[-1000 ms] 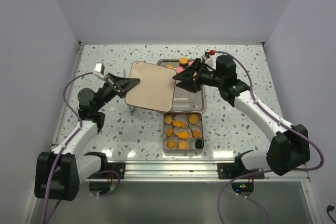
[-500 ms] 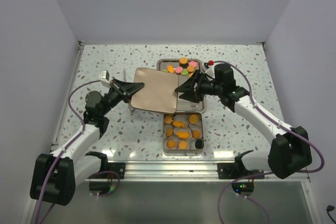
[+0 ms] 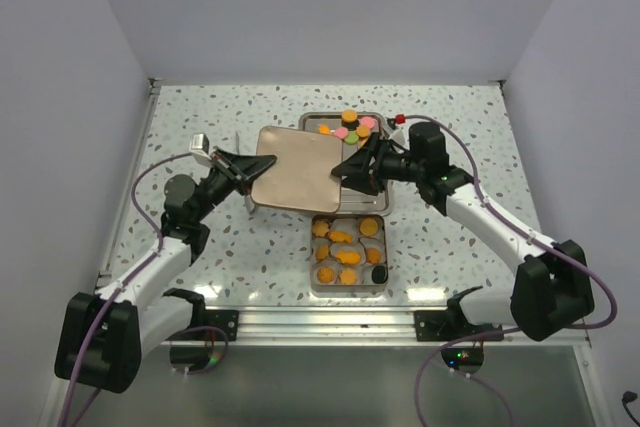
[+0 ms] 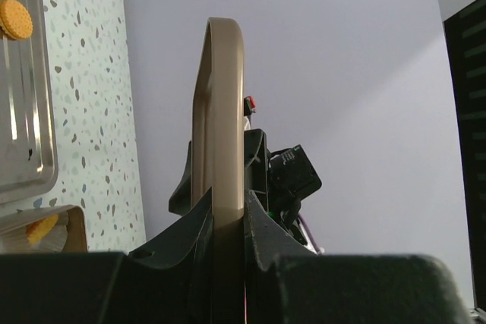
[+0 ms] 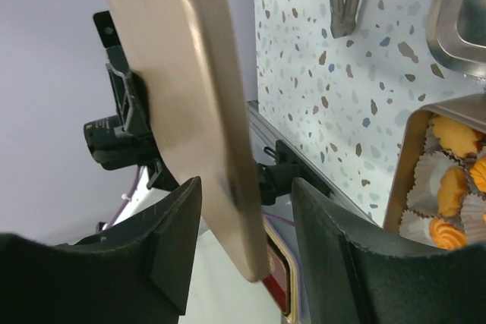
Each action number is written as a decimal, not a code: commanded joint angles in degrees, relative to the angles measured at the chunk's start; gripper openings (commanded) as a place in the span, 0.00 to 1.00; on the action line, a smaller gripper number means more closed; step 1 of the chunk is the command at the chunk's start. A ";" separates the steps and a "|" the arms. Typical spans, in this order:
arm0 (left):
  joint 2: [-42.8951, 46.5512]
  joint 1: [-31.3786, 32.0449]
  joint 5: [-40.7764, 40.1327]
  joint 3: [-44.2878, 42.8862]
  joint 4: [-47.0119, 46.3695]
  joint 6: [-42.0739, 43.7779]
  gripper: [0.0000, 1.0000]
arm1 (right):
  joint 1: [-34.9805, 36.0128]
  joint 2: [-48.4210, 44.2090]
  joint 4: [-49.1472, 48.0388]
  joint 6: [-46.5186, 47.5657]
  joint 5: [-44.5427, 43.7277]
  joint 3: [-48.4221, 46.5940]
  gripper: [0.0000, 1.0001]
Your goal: Pack the cookies
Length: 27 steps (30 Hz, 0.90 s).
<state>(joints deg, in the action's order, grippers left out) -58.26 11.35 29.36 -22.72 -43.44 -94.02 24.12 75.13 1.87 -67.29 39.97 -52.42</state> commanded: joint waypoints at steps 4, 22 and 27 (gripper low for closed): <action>-2.82 4.02 -3.87 -3.21 -5.96 -0.91 0.00 | 0.40 1.16 -7.84 -3.29 3.01 -0.66 0.47; -1.06 6.66 6.40 1.53 17.59 16.67 0.62 | -0.21 -5.61 -4.24 0.58 2.92 9.71 0.00; -2.56 6.75 8.95 2.33 21.63 21.06 0.74 | -0.47 -6.23 -2.14 2.77 2.93 10.23 0.00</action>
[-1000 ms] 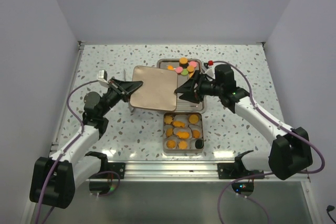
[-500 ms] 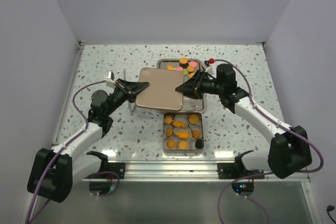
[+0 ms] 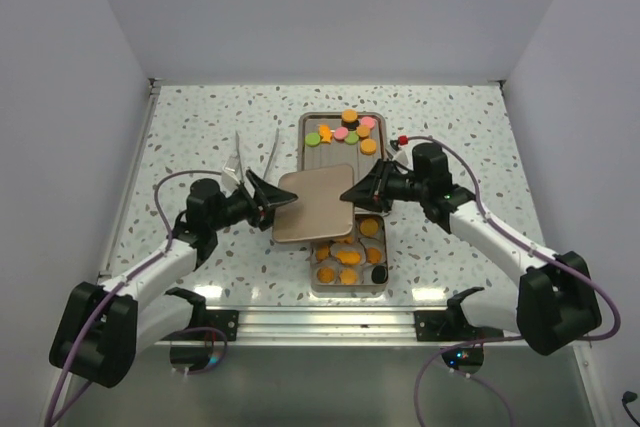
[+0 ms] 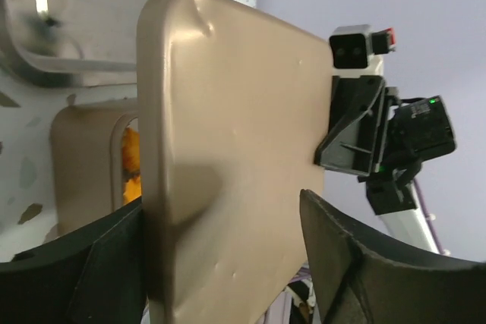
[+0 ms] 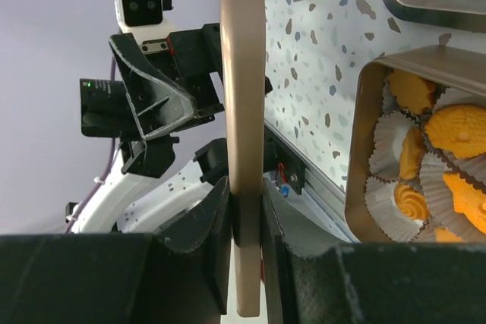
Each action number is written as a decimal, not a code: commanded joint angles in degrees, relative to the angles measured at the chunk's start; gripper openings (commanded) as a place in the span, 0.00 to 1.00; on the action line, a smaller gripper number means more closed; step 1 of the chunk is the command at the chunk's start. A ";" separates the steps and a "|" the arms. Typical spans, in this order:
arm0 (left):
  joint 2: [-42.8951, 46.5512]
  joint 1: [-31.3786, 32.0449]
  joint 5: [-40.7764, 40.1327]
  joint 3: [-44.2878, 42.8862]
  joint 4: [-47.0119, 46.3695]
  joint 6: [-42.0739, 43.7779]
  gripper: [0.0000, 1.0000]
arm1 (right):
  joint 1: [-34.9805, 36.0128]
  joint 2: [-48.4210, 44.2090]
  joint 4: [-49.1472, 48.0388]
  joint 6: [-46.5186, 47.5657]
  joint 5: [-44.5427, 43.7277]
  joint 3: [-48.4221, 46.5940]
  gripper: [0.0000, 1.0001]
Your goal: Pack the cookies
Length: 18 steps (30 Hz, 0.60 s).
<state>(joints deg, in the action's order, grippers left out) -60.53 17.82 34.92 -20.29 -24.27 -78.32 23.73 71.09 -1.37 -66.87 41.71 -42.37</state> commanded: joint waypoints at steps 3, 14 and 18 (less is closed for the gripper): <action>-0.38 0.28 3.32 -1.15 6.33 9.23 0.80 | -0.87 -3.50 3.37 4.11 1.61 0.79 0.00; -2.74 0.19 3.76 -2.73 11.26 13.28 0.81 | -5.80 -10.97 8.41 10.27 4.69 11.41 0.00; -3.54 0.28 3.93 -3.52 11.53 14.25 0.81 | -5.88 -12.64 7.61 9.48 5.04 14.94 0.00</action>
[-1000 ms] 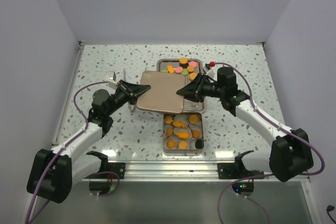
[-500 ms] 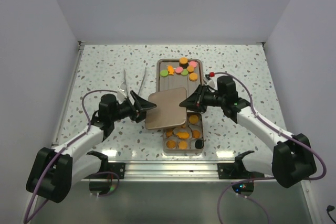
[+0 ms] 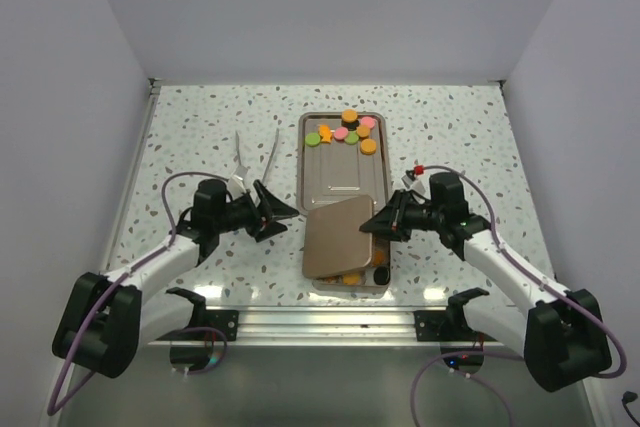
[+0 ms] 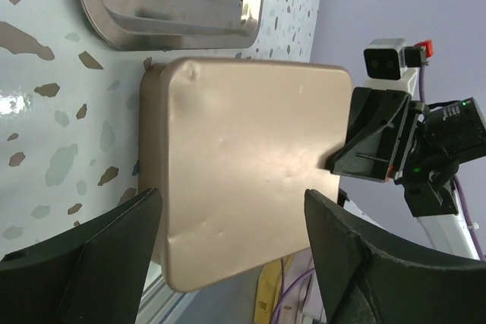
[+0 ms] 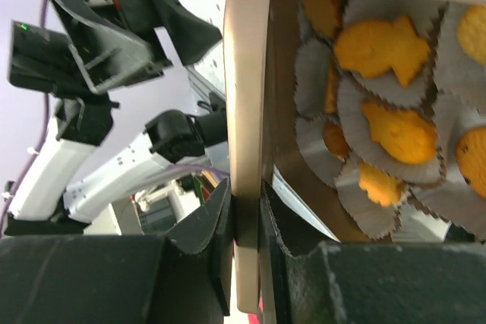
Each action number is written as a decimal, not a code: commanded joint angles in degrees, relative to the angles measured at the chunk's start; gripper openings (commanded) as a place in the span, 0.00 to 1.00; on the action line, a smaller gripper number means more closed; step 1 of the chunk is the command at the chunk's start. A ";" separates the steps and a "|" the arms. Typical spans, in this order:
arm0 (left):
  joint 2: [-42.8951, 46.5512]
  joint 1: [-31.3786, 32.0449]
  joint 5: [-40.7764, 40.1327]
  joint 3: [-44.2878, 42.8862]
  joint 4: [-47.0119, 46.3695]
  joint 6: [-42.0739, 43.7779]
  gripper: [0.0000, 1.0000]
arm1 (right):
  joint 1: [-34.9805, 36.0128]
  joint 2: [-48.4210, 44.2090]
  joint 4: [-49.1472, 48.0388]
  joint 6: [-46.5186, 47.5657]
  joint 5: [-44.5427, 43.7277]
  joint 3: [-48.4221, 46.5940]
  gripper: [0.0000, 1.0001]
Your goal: Pack the cookies
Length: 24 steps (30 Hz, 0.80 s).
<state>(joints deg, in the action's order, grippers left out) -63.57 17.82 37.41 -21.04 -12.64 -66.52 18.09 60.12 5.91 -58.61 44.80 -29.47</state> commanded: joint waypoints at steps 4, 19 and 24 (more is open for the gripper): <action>-1.29 0.19 1.53 -3.83 1.30 3.59 0.81 | -0.42 -5.26 2.52 2.09 1.44 3.37 0.00; -6.82 0.46 -0.31 -8.66 12.37 11.76 0.76 | -2.00 -8.97 9.82 5.17 -4.45 7.76 0.00; -11.31 2.47 -3.04 -12.44 21.24 17.03 0.59 | -2.18 -9.31 12.89 6.75 -6.65 7.94 0.00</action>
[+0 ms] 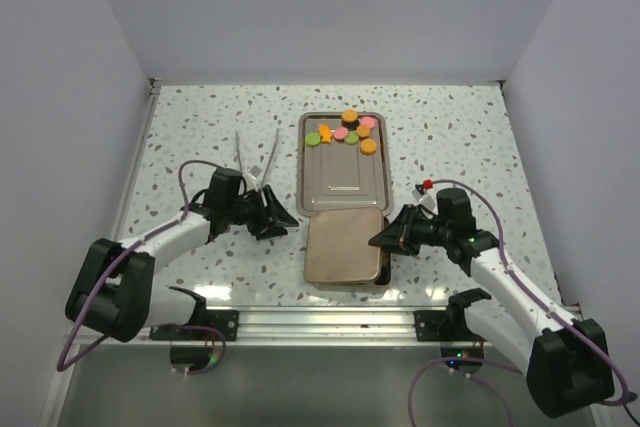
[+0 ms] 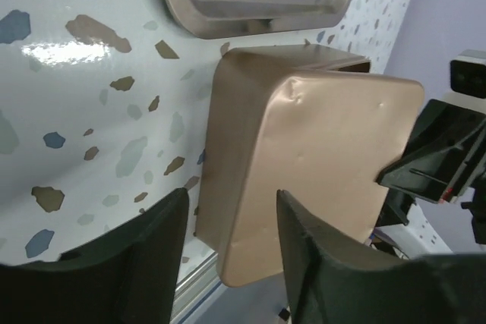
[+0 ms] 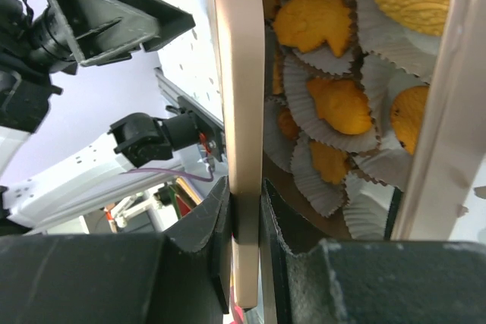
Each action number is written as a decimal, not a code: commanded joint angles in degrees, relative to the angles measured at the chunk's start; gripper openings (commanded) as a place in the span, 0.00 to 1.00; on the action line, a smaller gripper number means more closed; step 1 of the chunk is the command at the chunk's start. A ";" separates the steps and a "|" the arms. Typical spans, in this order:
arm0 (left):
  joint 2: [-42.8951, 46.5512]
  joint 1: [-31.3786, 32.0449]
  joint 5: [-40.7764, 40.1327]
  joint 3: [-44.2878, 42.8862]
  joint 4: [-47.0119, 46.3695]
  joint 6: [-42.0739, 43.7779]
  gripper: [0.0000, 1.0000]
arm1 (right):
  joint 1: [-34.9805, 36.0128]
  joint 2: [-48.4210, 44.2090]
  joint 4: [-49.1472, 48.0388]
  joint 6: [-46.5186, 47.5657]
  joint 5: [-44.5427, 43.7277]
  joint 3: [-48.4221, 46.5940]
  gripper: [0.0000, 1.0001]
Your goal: Pack the cookies
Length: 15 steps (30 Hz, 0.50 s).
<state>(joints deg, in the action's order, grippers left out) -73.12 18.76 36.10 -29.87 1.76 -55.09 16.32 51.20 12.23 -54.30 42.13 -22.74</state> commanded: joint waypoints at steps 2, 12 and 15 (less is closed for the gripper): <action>-4.03 2.41 -3.22 -4.76 8.60 6.83 0.49 | -0.58 -0.31 8.94 3.76 -4.95 0.60 0.00; -12.21 10.41 -11.92 -15.38 18.97 13.07 0.11 | -1.73 1.36 18.17 10.00 -10.04 -2.83 0.00; -14.32 11.99 -13.33 -17.41 20.56 13.95 0.07 | -1.90 2.50 20.02 11.50 -11.72 -3.45 0.00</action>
<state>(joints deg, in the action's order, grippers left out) -85.93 29.28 25.91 -43.90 18.52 -44.21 15.05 51.83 21.47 -48.23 39.97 -26.04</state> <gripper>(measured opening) 0.085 0.181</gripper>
